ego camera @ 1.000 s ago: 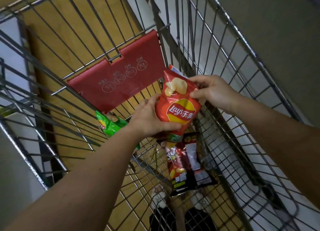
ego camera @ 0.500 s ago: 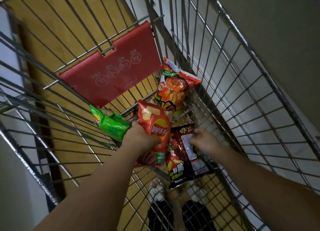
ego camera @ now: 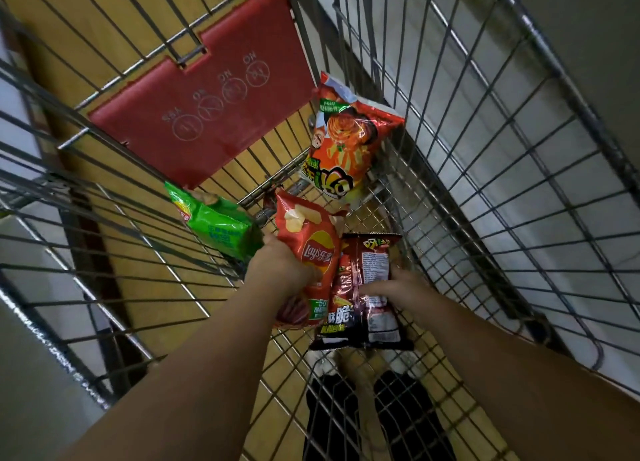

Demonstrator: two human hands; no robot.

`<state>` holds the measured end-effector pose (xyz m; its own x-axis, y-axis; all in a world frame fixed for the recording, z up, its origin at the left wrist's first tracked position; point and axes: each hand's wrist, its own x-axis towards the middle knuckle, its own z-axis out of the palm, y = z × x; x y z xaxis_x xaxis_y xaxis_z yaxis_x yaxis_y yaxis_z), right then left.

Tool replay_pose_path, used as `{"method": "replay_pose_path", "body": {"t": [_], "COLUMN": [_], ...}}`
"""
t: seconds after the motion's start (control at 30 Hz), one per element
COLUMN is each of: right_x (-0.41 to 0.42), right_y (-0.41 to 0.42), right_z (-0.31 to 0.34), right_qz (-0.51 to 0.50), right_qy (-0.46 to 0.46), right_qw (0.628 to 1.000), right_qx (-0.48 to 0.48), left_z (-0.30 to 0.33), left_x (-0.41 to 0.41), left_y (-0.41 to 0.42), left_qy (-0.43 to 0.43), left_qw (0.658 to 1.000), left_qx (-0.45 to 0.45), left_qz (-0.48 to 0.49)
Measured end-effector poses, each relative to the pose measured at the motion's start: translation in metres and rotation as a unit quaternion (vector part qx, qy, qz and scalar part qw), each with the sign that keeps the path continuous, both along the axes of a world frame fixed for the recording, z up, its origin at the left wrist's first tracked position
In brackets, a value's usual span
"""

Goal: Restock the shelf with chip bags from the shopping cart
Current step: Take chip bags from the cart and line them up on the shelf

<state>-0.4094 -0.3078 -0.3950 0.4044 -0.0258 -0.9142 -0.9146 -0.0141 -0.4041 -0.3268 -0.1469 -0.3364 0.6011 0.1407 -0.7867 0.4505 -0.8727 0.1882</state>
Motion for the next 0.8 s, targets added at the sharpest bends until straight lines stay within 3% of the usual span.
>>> {"method": "replay_pose_path", "body": {"t": [0.1,0.2,0.27,0.4,0.47,0.63,0.8], "right_x": [0.0,0.003,0.009,0.02,0.021,0.01,-0.004], "right_y": [0.0,-0.01,-0.017,-0.023,-0.015,0.037,0.054], "right_z": [0.002,0.013,0.026,0.039,0.038,0.031,0.02], "right_qz": [-0.02,0.021,0.074,0.244,0.289,0.351,0.415], "right_qy": [-0.024,-0.076,-0.106,-0.13,-0.133,-0.156,-0.167], "right_qw": [0.998,0.982,0.948,0.843,0.835,0.886,0.878], "right_qx": [-0.045,-0.171,-0.29,-0.46,-0.449,-0.26,-0.171], "left_z": [0.001,0.002,0.003,0.004,0.002,-0.009,-0.017], "left_x": [-0.001,-0.001,-0.001,-0.003,-0.006,-0.012,-0.013], "left_y": [0.001,0.0,-0.003,-0.008,-0.009,-0.002,0.01], "left_qy": [-0.005,-0.01,-0.014,-0.027,-0.025,-0.008,0.005], "left_qw": [1.0,1.0,0.999,0.999,0.998,0.996,0.989], "left_qx": [0.01,0.011,0.011,0.005,0.001,0.022,0.051], "left_qz": [0.005,0.023,0.033,0.043,0.053,0.086,0.138]}}
